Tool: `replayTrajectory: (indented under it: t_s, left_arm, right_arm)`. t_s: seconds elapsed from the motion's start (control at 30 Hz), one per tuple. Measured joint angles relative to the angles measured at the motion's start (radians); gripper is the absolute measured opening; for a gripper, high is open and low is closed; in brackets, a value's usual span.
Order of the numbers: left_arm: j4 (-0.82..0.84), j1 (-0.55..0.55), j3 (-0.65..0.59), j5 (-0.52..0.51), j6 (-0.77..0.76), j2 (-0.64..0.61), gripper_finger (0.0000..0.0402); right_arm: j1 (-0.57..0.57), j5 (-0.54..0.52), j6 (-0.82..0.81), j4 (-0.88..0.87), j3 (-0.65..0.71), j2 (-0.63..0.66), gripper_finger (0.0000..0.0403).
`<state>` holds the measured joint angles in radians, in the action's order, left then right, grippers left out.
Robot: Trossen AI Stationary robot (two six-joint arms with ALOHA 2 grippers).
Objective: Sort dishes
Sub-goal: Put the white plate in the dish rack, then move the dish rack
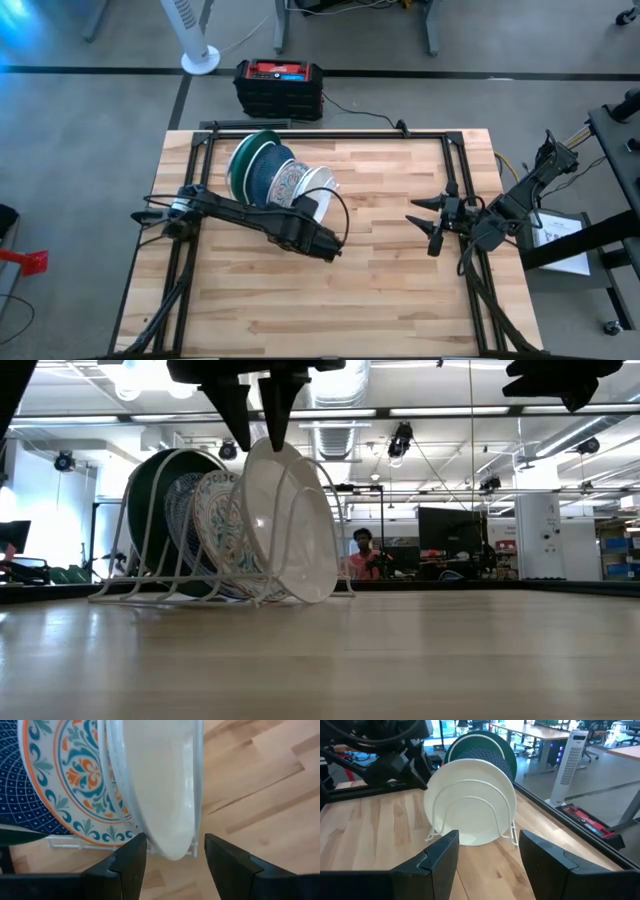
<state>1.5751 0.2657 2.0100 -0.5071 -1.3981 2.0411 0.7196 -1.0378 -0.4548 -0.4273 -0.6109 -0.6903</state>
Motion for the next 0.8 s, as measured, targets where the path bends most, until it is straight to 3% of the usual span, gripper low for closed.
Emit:
replayTrajectory:
  t_s: [0.8]
  left_arm:
    - [-0.005, 0.005, -0.026, 0.265, 0.024, 0.001, 0.0187]
  right_arm:
    - [0.000, 0.000, -0.018, -0.014, 0.000, 0.000, 0.0199]
